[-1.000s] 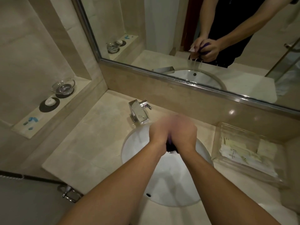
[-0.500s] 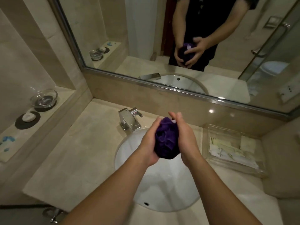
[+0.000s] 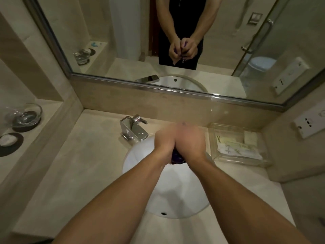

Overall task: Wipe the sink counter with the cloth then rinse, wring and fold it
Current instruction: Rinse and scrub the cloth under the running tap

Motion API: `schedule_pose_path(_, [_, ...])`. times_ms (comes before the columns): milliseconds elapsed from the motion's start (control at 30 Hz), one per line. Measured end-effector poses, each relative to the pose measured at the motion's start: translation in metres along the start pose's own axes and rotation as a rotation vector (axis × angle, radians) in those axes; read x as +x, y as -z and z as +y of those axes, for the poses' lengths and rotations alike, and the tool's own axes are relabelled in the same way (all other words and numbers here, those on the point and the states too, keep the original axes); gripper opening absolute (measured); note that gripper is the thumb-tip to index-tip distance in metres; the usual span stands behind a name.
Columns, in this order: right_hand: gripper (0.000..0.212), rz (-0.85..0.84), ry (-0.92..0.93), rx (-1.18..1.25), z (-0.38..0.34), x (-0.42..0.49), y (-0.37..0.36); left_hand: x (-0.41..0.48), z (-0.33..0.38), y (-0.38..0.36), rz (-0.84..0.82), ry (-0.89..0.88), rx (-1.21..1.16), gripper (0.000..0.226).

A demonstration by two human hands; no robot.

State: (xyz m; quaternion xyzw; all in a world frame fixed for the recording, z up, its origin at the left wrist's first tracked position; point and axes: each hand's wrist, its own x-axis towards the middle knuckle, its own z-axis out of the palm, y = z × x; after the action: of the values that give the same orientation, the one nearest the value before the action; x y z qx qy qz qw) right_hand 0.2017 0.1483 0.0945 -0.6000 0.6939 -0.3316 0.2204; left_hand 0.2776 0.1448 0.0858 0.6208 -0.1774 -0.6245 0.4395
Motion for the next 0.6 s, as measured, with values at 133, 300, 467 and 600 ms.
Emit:
schedule_pose_path(133, [0.039,-0.113,0.214,-0.337,-0.003,0.009,-0.002,0.004,-0.007,0.002,-0.107,0.26,-0.246,0.02])
schedule_pose_path(300, [0.038,-0.122,0.227,-0.315,-0.002,0.008,-0.002,0.006,-0.009,0.011,-0.231,0.231,-0.22,0.029])
schedule_pose_path(467, [0.044,0.021,0.04,0.167,-0.008,0.014,0.008,0.008,-0.018,0.032,-0.411,0.29,-0.493,0.077])
schedule_pose_path(600, [0.015,-0.042,-0.028,0.288,0.002,-0.001,0.006,0.002,-0.012,0.025,-0.461,0.351,-0.547,0.064])
